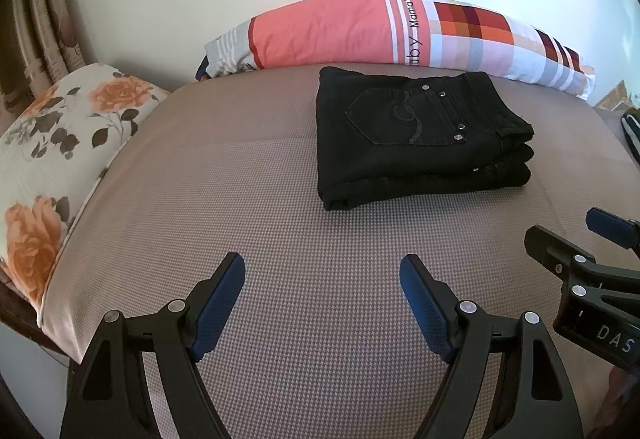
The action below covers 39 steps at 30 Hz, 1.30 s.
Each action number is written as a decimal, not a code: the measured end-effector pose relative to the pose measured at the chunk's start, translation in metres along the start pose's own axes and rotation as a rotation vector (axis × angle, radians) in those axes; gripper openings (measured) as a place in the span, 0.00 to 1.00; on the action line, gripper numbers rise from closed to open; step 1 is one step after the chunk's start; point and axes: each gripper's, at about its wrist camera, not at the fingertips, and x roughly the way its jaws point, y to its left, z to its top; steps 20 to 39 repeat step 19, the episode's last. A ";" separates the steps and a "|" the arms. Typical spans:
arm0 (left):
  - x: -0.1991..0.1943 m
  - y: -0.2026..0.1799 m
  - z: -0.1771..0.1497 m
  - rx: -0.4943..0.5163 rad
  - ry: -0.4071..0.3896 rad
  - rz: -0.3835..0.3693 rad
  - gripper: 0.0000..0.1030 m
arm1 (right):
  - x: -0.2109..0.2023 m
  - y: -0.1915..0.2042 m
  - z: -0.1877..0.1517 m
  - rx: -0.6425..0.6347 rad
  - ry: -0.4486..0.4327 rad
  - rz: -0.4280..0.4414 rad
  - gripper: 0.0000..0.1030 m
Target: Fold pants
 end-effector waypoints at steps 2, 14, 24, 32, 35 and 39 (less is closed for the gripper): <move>0.000 -0.001 0.000 0.004 0.000 0.003 0.78 | 0.001 0.000 -0.001 0.000 0.002 0.000 0.81; 0.001 -0.001 0.000 0.017 0.000 -0.001 0.78 | 0.002 -0.001 -0.001 0.000 0.003 0.002 0.81; 0.003 0.000 0.003 0.023 0.008 -0.017 0.78 | 0.002 -0.001 -0.001 0.001 0.003 0.001 0.81; 0.003 0.000 0.003 0.023 0.008 -0.017 0.78 | 0.002 -0.001 -0.001 0.001 0.003 0.001 0.81; 0.003 0.000 0.003 0.023 0.008 -0.017 0.78 | 0.002 -0.001 -0.001 0.001 0.003 0.001 0.81; 0.003 0.000 0.003 0.023 0.008 -0.017 0.78 | 0.002 -0.001 -0.001 0.001 0.003 0.001 0.81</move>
